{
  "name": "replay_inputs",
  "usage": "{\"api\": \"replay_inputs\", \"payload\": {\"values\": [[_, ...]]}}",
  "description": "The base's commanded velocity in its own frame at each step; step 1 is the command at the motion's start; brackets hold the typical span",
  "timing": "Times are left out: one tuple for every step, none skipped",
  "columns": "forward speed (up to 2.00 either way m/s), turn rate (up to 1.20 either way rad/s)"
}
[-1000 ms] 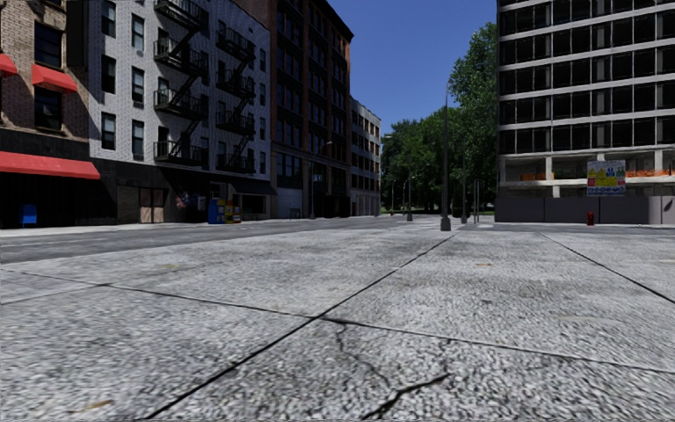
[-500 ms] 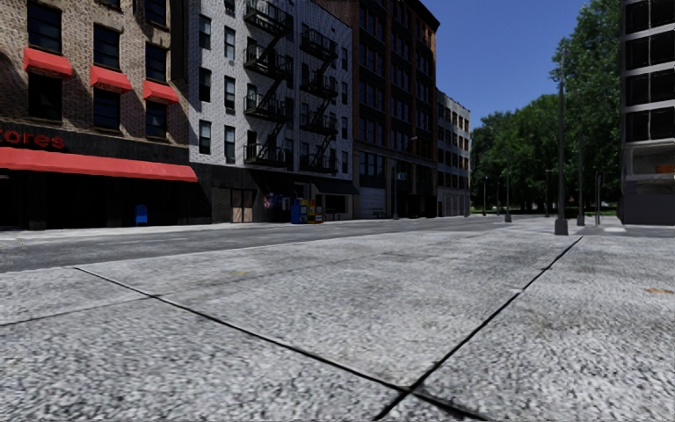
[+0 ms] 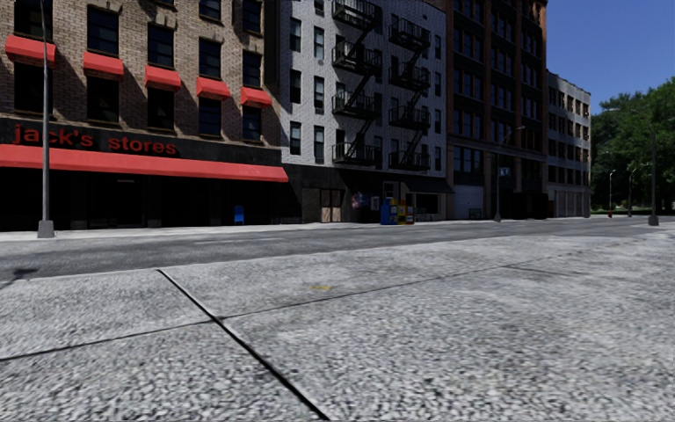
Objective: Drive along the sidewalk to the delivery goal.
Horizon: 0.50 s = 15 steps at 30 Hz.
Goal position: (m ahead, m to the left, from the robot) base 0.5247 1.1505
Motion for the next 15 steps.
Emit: {"api": "replay_inputs", "payload": {"values": [[2.0, 0.0], [2.0, 0.0], [2.0, 0.0], [2.0, 0.0], [2.0, 0.0], [2.0, 0.0], [2.0, 0.0], [2.0, 0.0], [2.0, 0.16], [2.0, 0.38], [2.0, 0.38], [2.0, 0.59], [2.0, 0.76], [1.89, 0.84], [1.65, 0.81]]}}
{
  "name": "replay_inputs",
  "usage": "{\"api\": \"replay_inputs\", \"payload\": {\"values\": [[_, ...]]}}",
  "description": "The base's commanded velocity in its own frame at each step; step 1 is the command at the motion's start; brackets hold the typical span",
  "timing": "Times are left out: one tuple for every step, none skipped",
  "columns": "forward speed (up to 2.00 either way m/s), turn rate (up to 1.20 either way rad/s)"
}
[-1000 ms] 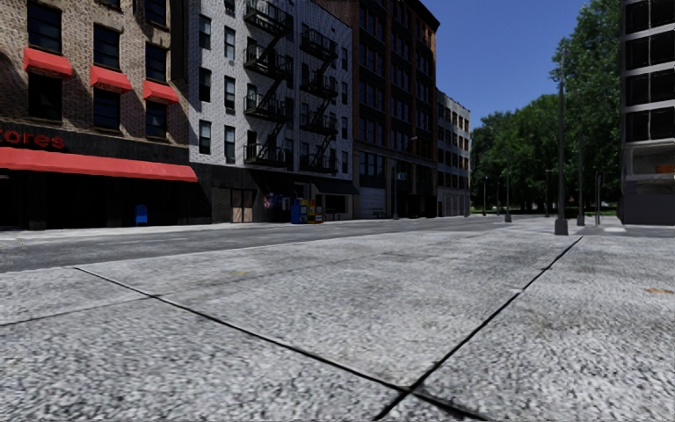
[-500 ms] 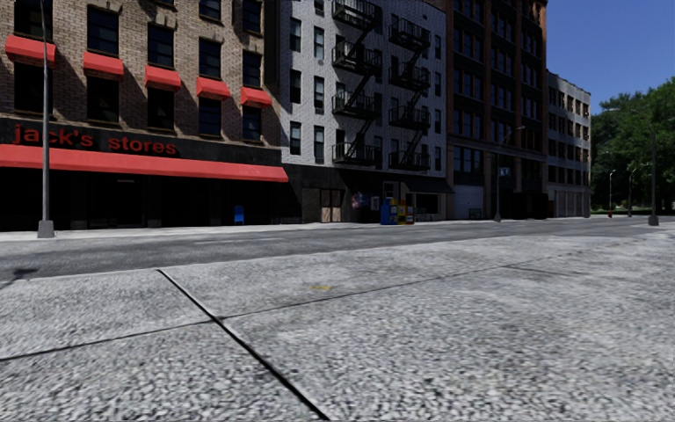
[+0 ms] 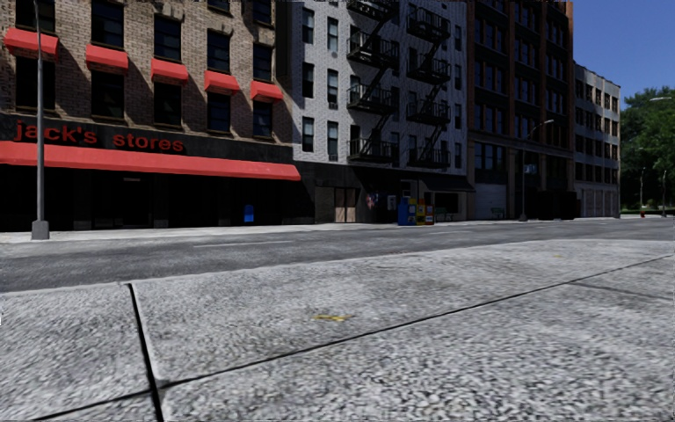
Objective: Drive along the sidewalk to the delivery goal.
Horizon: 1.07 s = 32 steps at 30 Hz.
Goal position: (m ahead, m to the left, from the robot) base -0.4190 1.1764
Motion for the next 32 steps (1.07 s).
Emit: {"api": "replay_inputs", "payload": {"values": [[1.65, 0.81], [0.86, 0.02], [0.0, 0.0], [0.0, 0.0], [0.0, 0.0], [0.0, 0.0], [0.0, 0.0], [0.0, 0.0], [0.0, 0.0], [0.0, 0.0], [0.0, 0.0], [0.0, 0.0], [0.0, 0.0], [0.0, 0.0], [0.0, 0.0], [0.0, 0.0], [0.0, 0.0], [0.0, 0.0], [0.0, 0.0], [0.0, 0.0], [0.0, 0.0], [0.0, 0.0], [0.0, 0.0], [0.0, 0.0], [0.0, 0.0], [0.0, 0.0], [0.0, 0.0], [0.0, 0.0], [0.0, 0.0], [0.0, 0.0], [0.0, 0.0], [0.0, 0.0]]}}
